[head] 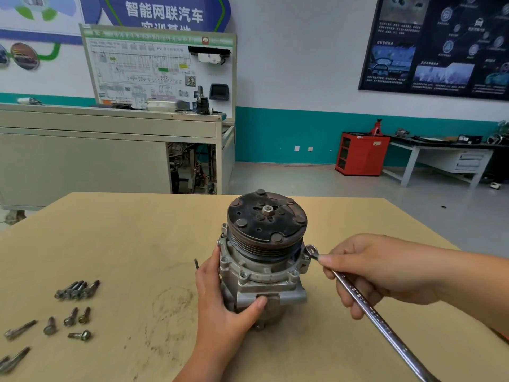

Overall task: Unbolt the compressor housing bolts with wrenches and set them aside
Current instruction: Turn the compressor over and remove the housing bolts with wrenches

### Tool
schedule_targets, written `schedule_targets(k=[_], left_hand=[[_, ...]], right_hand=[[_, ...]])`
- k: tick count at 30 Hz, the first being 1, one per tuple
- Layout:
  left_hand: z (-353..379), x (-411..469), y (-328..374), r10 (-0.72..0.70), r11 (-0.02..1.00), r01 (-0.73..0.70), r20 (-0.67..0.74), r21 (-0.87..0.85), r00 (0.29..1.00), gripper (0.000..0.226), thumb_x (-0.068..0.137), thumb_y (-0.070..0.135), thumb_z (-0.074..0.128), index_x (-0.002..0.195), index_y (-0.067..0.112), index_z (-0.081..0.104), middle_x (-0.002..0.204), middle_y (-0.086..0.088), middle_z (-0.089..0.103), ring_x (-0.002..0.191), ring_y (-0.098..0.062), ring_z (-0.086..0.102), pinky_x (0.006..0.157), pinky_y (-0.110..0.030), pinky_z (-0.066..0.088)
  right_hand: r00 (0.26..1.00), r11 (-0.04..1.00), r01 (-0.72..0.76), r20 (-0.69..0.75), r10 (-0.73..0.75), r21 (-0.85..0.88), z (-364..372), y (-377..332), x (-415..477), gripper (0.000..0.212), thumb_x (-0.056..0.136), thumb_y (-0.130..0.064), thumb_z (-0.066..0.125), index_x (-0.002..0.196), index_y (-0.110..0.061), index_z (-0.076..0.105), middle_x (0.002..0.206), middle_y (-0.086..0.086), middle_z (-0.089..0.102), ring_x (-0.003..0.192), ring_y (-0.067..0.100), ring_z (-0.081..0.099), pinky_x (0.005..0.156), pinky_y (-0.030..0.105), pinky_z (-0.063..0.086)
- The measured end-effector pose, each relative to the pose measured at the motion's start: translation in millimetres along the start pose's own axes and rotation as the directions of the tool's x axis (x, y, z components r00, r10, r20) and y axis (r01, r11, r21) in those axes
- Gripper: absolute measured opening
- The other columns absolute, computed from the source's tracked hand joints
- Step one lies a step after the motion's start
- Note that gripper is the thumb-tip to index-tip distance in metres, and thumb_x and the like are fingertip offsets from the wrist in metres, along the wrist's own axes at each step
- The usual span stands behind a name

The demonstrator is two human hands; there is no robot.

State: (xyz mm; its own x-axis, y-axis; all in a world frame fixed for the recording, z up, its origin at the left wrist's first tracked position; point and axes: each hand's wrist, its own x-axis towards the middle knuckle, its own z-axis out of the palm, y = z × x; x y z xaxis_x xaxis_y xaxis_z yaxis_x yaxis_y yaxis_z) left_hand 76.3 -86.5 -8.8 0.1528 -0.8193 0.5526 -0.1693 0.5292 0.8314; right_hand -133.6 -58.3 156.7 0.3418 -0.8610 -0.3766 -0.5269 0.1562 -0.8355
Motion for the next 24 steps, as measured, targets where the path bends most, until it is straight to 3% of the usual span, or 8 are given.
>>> schedule_targets(k=[5,8,10,12,15,17,21,24], left_hand=[[0.0,0.2,-1.1,0.003,1.000,-0.003,-0.004,-0.013,1.000,0.093,0.057,0.051,0.073,0.139,0.044,0.029,0.133,0.004,0.036,0.129,-0.013,0.044,0.109,-0.047,0.039],[0.3,0.0,-0.8,0.002,1.000,-0.002,0.001,-0.010,1.000,0.093,0.057,0.051,0.073,0.139,0.045,0.029,0.133,0.005,0.036,0.129,-0.013,0.044,0.109,-0.045,0.039],[0.5,-0.6,0.4,0.002,1.000,-0.002,0.003,-0.010,1.000,0.093,0.057,0.051,0.073,0.138,0.046,0.028,0.132,0.007,0.036,0.128,-0.009,0.044,0.109,-0.039,0.039],[-0.1,-0.9,0.8,0.000,1.000,0.000,0.001,-0.012,1.000,0.093,0.056,0.052,0.073,0.138,0.045,0.028,0.132,0.008,0.036,0.128,-0.008,0.044,0.108,-0.034,0.039],[-0.3,-0.8,0.5,0.000,1.000,0.000,0.003,-0.011,1.000,0.094,0.055,0.052,0.073,0.138,0.044,0.029,0.131,0.008,0.037,0.128,-0.008,0.044,0.107,-0.031,0.039],[0.1,-0.5,0.3,0.005,1.000,-0.005,0.004,-0.012,1.000,0.094,0.055,0.052,0.072,0.138,0.044,0.029,0.132,0.007,0.036,0.128,-0.007,0.044,0.107,-0.029,0.038],[0.0,-0.3,-1.5,0.021,1.000,-0.021,0.000,-0.021,1.000,0.092,0.055,0.051,0.072,0.136,0.045,0.030,0.132,0.007,0.037,0.128,-0.004,0.043,0.105,-0.020,0.036],[0.4,0.4,-2.0,0.029,0.999,-0.029,-0.002,-0.022,1.000,0.091,0.055,0.051,0.072,0.135,0.048,0.029,0.130,0.011,0.037,0.125,0.002,0.042,0.100,-0.007,0.035]], right_hand=[[1.000,0.999,-0.019,-0.003,0.019,-0.029,0.7,-4.6,2.3,0.033,0.094,-0.037,0.049,0.075,-0.010,0.053,0.047,0.001,0.057,0.039,0.013,0.056,0.045,0.020,0.047],[0.999,0.956,-0.038,-0.020,0.034,-0.291,-17.1,-11.2,3.9,0.037,0.093,-0.042,0.049,0.071,-0.014,0.057,0.042,-0.004,0.047,0.035,0.010,0.045,0.051,0.023,0.050],[0.999,0.801,-0.030,-0.035,0.011,-0.597,-29.2,-23.2,6.7,0.037,0.092,-0.048,0.046,0.070,-0.020,0.058,0.042,-0.007,0.049,0.038,0.006,0.048,0.054,0.018,0.049],[0.993,0.487,0.027,-0.033,-0.114,-0.873,-35.9,-34.2,11.9,0.034,0.090,-0.054,0.043,0.073,-0.028,0.057,0.054,-0.013,0.057,0.051,0.001,0.052,0.059,0.016,0.046],[0.961,0.189,0.058,0.004,-0.277,-0.980,-41.3,-39.1,20.3,0.028,0.092,-0.054,0.039,0.093,-0.034,0.060,0.089,-0.010,0.060,0.083,0.007,0.054,0.079,0.030,0.047],[0.981,0.303,0.038,-0.023,-0.193,-0.952,-45.7,-37.5,17.7,0.023,0.095,-0.048,0.039,0.091,-0.037,0.058,0.089,-0.011,0.057,0.081,0.005,0.053,0.075,0.024,0.045],[0.996,0.893,-0.070,0.014,0.086,-0.444,-43.9,-24.7,1.8,0.023,0.099,-0.027,0.042,0.089,-0.016,0.060,0.066,-0.005,0.062,0.059,0.007,0.060,0.061,0.022,0.052],[0.997,0.979,-0.042,0.051,0.053,-0.200,-27.6,-14.3,-1.7,0.024,0.101,-0.023,0.039,0.089,-0.008,0.055,0.062,0.001,0.066,0.056,0.014,0.065,0.052,0.022,0.052]])
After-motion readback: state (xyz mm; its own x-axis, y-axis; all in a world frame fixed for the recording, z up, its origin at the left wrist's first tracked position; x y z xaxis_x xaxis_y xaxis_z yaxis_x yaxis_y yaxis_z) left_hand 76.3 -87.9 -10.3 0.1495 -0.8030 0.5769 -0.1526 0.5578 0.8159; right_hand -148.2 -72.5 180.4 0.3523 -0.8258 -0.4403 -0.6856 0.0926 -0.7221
